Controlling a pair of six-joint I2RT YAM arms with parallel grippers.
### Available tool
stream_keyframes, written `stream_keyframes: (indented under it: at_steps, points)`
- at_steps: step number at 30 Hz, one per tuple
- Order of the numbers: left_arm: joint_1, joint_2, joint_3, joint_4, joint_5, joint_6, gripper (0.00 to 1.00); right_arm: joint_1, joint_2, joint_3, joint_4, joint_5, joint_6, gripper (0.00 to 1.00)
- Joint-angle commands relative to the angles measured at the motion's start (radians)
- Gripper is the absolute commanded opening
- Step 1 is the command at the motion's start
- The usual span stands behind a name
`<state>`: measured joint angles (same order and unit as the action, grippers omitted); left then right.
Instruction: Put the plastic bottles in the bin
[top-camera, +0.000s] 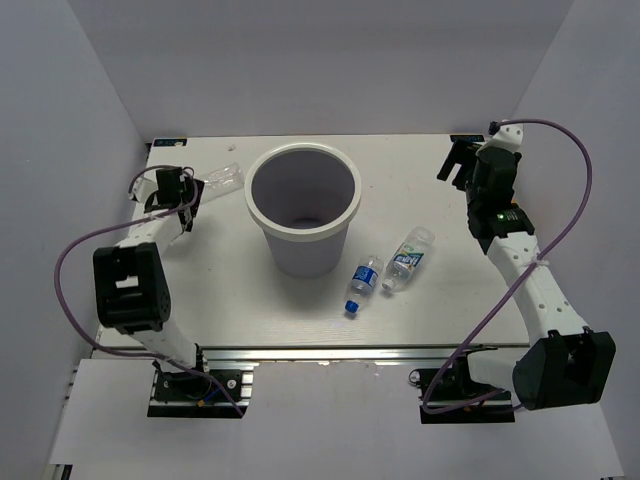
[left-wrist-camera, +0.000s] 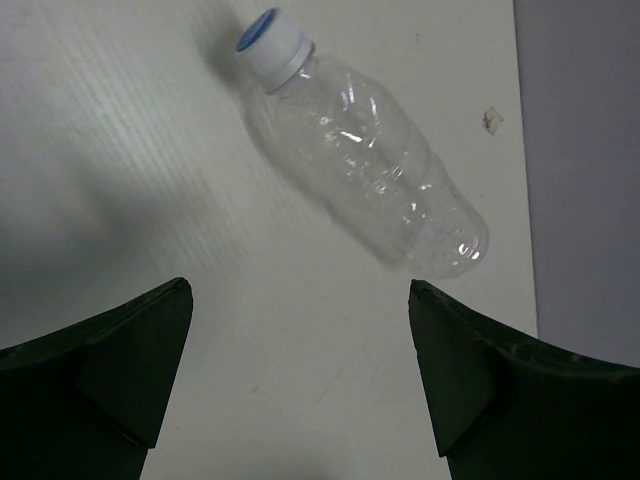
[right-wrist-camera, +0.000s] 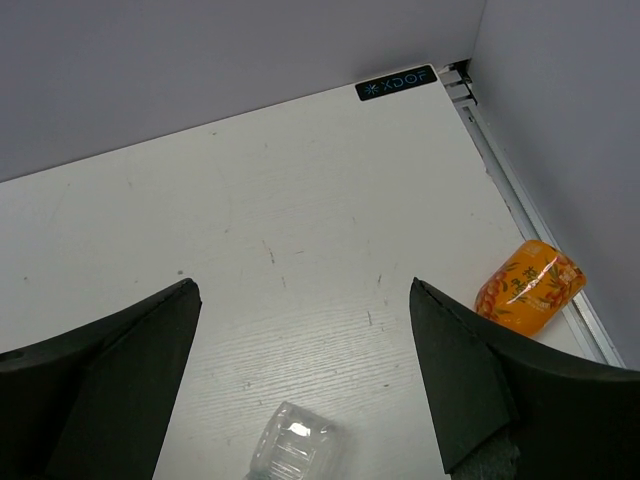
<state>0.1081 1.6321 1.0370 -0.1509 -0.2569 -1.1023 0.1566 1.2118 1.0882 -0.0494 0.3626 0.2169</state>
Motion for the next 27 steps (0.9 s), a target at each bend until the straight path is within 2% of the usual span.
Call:
stream_keyframes:
  at_steps: [1,5,8,9,12,20,27]
  points:
    - [0.001,0.067,0.093,0.131,0.035,-0.086,0.98,-0.002,0.02,0.015,0.019,0.03,-0.033,0.89]
    - [0.001,0.176,0.161,0.192,0.021,-0.169,0.98,-0.003,0.045,0.027,0.007,0.055,-0.045,0.89]
    - [0.001,0.28,0.277,0.11,0.021,-0.166,0.98,-0.003,0.061,0.044,-0.023,0.117,-0.059,0.89]
    - [0.001,0.302,0.329,0.09,0.021,-0.163,0.98,-0.002,0.061,0.048,-0.033,0.18,-0.057,0.89]
    - [0.001,0.362,0.362,0.066,0.044,-0.174,0.98,-0.002,0.051,0.039,-0.043,0.263,-0.06,0.89]
    - [0.001,0.39,0.386,0.077,-0.011,-0.195,0.98,-0.005,-0.011,-0.033,0.036,0.291,-0.071,0.89]
    - [0.001,0.517,0.521,0.019,-0.062,-0.214,0.98,-0.005,-0.023,-0.053,0.069,0.321,-0.083,0.89]
